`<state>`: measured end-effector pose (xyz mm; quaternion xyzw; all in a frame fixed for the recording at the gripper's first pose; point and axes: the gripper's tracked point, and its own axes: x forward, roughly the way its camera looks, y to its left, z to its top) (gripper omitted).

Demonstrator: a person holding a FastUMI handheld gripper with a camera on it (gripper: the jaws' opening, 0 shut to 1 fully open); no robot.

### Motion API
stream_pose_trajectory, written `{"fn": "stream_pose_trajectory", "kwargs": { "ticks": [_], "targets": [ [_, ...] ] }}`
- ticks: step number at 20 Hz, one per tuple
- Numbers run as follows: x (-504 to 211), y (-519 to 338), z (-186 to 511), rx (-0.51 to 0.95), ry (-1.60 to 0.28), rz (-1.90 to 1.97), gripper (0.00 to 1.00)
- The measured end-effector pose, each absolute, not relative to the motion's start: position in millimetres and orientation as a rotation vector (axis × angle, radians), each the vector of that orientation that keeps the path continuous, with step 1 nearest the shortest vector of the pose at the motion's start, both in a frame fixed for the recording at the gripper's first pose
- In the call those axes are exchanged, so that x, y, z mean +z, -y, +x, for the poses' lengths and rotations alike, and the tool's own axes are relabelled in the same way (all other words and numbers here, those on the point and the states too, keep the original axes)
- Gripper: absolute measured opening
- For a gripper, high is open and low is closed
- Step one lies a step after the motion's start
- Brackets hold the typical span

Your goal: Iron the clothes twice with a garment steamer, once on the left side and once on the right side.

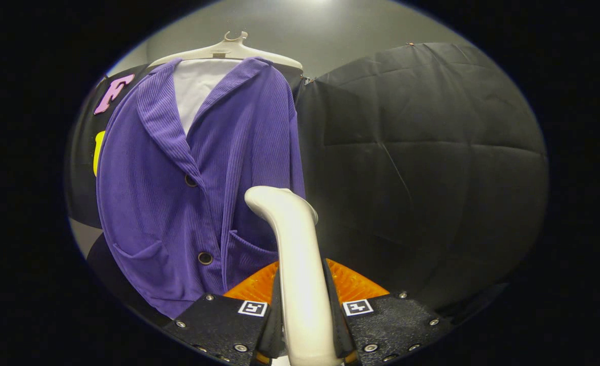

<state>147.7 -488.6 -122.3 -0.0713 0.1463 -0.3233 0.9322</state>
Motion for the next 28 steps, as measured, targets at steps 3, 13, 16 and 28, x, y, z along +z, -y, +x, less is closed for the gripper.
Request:
{"fn": "stream_pose_trajectory", "kwargs": {
  "ticks": [3, 13, 16, 28],
  "targets": [
    [-137, 491, 140, -0.667, -0.325, -0.130, 0.40],
    [-166, 493, 130, -0.666, -0.380, -0.101, 0.40],
    [-169, 493, 129, -0.660, -0.386, -0.109, 0.40],
    [-198, 491, 111, -0.626, -0.434, -0.058, 0.40]
  ]
}}
